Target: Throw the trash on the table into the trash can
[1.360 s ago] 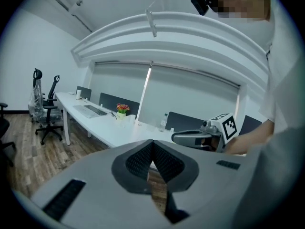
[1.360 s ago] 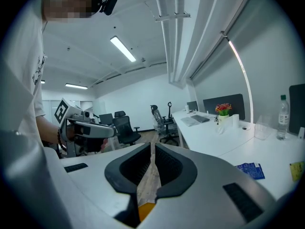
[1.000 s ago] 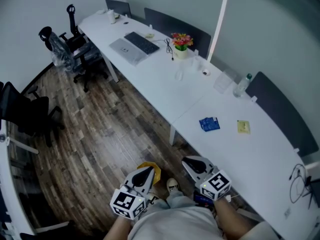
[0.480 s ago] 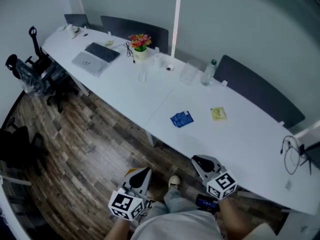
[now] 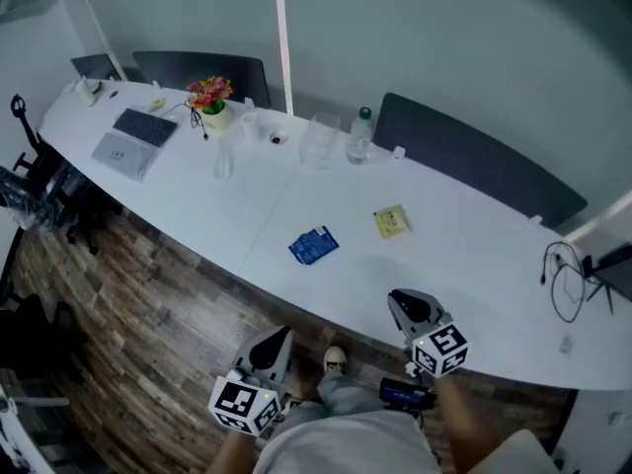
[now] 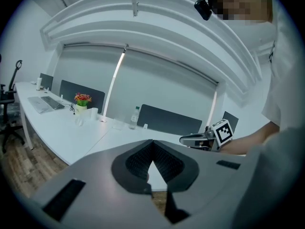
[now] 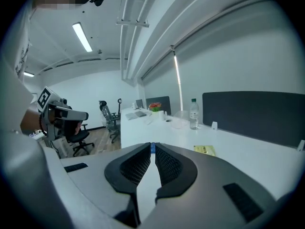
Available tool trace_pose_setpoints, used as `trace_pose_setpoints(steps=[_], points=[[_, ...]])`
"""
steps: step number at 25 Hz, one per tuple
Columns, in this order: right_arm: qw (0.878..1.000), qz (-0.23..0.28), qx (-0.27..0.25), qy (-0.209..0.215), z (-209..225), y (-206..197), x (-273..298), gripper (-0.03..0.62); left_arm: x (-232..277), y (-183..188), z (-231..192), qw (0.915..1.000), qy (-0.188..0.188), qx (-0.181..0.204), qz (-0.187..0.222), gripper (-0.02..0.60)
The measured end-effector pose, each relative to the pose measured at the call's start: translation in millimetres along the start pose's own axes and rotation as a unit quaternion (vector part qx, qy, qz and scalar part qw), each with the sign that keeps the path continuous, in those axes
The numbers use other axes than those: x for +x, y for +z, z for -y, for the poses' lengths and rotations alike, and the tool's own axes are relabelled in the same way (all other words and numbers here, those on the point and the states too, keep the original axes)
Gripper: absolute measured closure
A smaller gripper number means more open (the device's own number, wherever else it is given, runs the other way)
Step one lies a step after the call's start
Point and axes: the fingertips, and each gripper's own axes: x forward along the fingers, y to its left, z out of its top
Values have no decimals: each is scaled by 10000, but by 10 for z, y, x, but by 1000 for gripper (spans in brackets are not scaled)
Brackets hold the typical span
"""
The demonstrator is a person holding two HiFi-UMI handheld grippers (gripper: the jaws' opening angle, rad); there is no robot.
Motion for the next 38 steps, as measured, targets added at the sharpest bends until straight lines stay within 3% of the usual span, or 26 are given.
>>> trace_pose_setpoints(steps=[10, 14, 18, 24, 34, 38], points=[[9958, -315, 275, -811, 1300, -154, 471, 540, 864, 106, -38, 9997, -46, 5, -247, 580], [9920, -571, 421, -1041, 1706, -323, 712, 444, 1052, 157, -91, 9996, 28, -25, -284, 580], [9863, -783, 656, -1292, 2014, -494, 946, 398, 1126, 149, -203, 9992, 174, -92, -359, 580], [9761, -1221, 949, -1525, 2344, -747, 1267, 361, 1156, 6, -319, 9974, 342, -171, -611, 580], [9653, -1780, 1016, -1617, 2441, -990, 1517, 358, 1083, -42, -457, 9960, 538, -246, -664, 580], [9630, -1876, 1015, -1648, 2412, -1026, 1540, 428, 1030, -43, -516, 9957, 609, -258, -651, 580]])
